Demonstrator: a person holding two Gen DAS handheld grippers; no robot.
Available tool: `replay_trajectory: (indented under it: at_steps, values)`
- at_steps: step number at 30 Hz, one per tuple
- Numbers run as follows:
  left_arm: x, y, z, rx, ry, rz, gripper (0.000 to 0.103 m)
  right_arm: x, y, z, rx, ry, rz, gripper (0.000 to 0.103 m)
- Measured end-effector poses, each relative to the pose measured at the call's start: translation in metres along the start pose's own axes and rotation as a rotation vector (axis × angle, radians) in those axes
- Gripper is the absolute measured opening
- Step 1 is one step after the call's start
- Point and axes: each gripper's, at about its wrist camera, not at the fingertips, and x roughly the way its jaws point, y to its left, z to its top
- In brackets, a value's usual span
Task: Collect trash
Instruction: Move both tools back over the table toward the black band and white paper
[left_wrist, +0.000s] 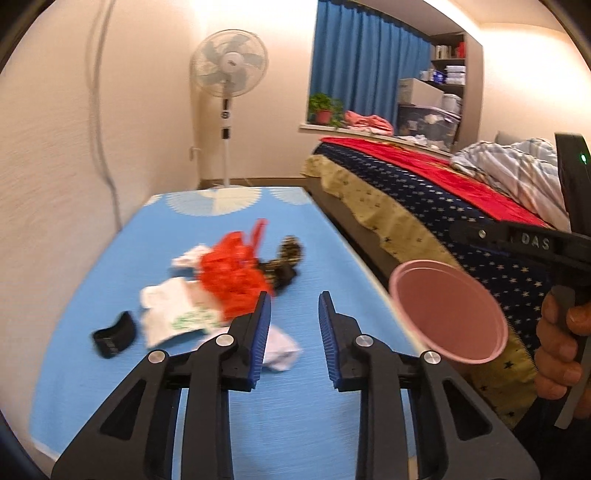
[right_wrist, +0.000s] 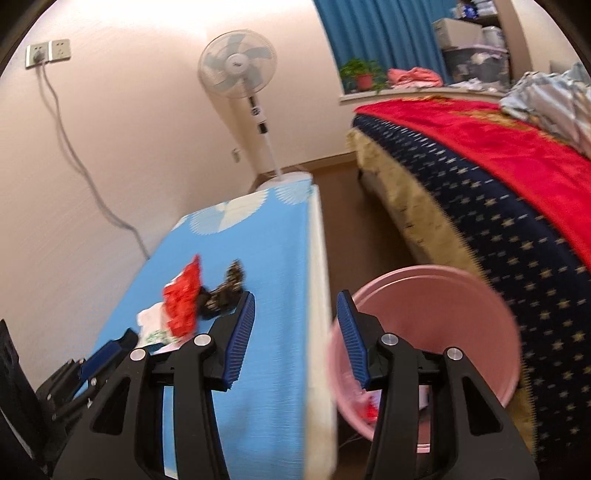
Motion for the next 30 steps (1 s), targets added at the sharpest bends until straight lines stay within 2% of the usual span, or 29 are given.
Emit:
replay_trajectory:
  at_steps: [7, 20, 24, 30]
  values:
    - [0.003, 0.056, -0.005, -0.082, 0.007, 0.098, 0.026, 0.030, 0.032, -0.013, -0.012, 0.058, 0.088, 0.047]
    - [0.025, 0.125, -0.026, -0.293, 0.033, 0.278, 0.026, 0.099, 0.077, -0.043, -0.004, 0.231, 0.198, 0.048]
    - [0.033, 0.143, -0.031, -0.344, 0.044, 0.349, 0.026, 0.117, 0.086, -0.051, 0.001, 0.282, 0.215, 0.054]
    - [0.041, 0.167, -0.037, -0.421, 0.061, 0.416, 0.026, 0.140, 0.095, -0.063, -0.011, 0.355, 0.212, 0.054]
